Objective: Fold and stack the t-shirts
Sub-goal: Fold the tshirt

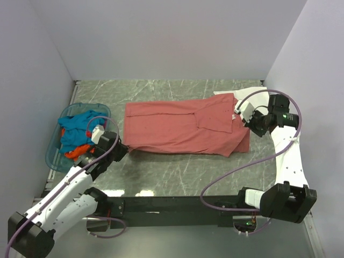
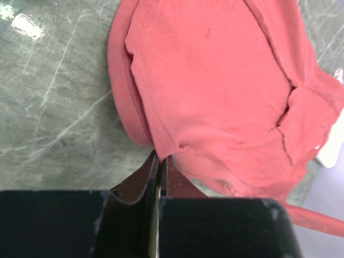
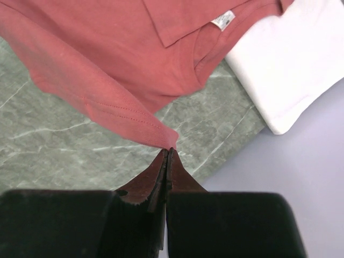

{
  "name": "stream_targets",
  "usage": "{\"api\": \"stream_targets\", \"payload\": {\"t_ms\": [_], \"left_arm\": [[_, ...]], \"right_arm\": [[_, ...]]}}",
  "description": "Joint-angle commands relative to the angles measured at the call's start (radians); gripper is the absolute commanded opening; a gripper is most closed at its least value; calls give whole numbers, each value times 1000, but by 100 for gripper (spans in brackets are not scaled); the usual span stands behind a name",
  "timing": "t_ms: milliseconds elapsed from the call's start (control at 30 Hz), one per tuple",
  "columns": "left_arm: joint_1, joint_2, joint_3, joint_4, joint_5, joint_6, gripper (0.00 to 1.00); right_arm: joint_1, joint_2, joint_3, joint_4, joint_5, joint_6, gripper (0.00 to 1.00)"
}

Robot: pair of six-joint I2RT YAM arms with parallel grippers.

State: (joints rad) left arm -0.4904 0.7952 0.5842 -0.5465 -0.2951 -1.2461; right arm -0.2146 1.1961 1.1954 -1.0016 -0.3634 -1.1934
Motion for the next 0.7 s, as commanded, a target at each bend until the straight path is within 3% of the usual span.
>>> {"api": "stream_targets", "payload": {"t_ms": [0, 233, 667], "left_arm": [[48, -8, 31, 43, 101, -3, 0], [147, 51, 17, 115, 252, 20, 0], [251, 119, 2, 157, 321, 77, 0]], "right_arm": [[-14, 16, 61, 37, -29, 20, 0], [-19, 59, 84, 49, -57, 38, 0], [-38, 178, 154, 86, -72, 98, 0]]}}
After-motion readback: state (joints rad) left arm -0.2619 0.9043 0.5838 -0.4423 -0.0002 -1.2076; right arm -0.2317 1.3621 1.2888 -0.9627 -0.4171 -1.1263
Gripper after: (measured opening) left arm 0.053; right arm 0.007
